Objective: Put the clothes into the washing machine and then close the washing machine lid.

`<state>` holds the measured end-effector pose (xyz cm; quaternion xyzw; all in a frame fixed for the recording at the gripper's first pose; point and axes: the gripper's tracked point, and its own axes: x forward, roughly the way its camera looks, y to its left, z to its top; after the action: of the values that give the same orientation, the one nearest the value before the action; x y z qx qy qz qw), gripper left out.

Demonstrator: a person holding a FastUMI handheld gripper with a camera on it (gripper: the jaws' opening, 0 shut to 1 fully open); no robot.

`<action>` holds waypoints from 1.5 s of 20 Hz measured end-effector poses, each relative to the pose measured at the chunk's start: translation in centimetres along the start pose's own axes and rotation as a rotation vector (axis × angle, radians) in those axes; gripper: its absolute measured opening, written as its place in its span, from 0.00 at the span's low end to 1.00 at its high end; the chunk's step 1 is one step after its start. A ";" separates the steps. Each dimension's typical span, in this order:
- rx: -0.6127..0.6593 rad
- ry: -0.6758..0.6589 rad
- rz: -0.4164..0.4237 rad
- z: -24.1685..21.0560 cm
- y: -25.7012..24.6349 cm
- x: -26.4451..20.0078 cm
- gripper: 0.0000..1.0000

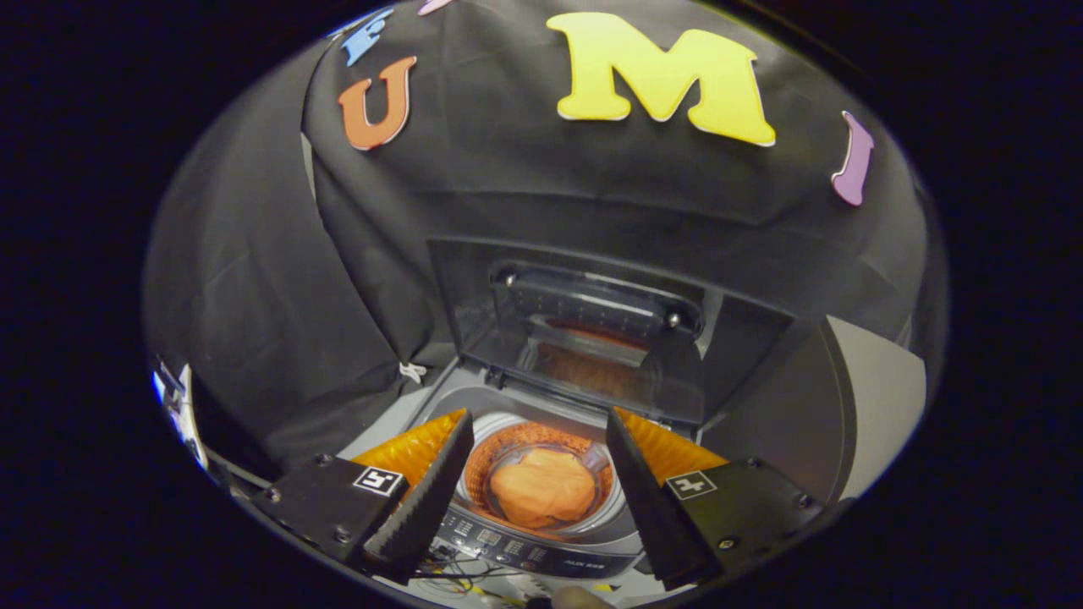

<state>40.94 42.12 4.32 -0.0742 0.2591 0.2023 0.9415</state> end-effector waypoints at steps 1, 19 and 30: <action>0.006 -0.017 -0.003 0.9 -0.2 -0.6 0.98; 0.107 -0.217 -0.119 15.7 -2.6 -0.1 0.98; 0.203 -0.148 -0.236 16.3 -5.6 7.0 0.98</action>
<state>56.26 43.41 14.77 0.0066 0.1978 0.0682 0.9778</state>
